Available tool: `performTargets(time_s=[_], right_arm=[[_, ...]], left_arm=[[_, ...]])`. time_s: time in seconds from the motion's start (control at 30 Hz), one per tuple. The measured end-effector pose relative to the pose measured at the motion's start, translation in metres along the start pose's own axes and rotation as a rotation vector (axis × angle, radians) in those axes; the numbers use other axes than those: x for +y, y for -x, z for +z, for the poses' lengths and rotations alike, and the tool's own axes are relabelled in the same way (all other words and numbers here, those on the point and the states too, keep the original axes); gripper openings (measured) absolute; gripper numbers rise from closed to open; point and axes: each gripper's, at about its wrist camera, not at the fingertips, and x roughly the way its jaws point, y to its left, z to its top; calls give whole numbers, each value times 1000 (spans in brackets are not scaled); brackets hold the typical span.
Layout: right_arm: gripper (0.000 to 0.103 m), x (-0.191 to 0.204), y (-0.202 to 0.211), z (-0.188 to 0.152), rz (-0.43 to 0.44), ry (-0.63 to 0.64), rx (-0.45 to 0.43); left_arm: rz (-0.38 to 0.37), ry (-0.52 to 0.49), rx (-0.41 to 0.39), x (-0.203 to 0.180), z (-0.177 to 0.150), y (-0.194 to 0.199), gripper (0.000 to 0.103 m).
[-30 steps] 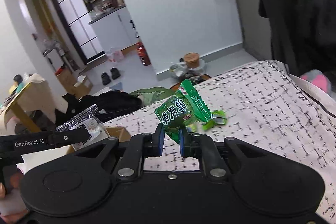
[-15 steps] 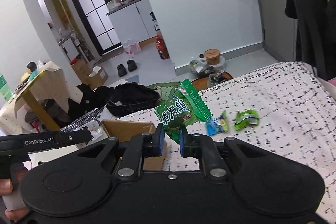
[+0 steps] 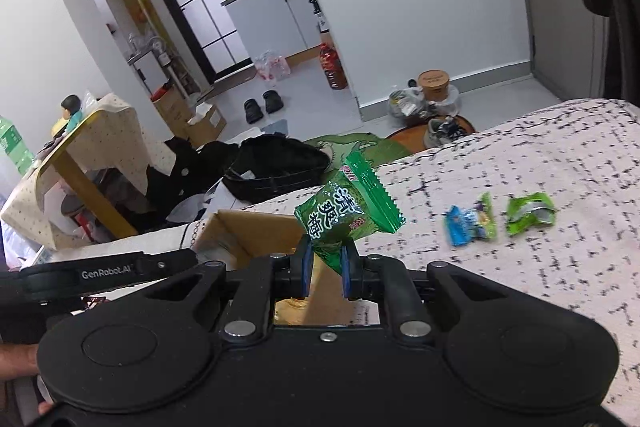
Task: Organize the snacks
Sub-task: 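Lift the white pack with left tool while right tool carries the green candy over the box, then open both tools over the box to drop the snacks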
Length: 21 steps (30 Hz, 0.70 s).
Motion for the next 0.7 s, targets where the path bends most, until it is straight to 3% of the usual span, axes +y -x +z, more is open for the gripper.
performTargets(time_s=[0.17,0.5,0.6,0.7], right_arm=[[14,15,-17,3,31,8,16],[14,36,-47,5,96,-7,54],[15,41,-53,3,116,-4,65],[22,42,-57,2,153,7,93]], left_arm=[[7,6,-8,0,5,-1,27],[79,39,-20,10,3,-2,45],[101,64,-17,15,1,-2,46],[112,69,-20,16,3,0,48]])
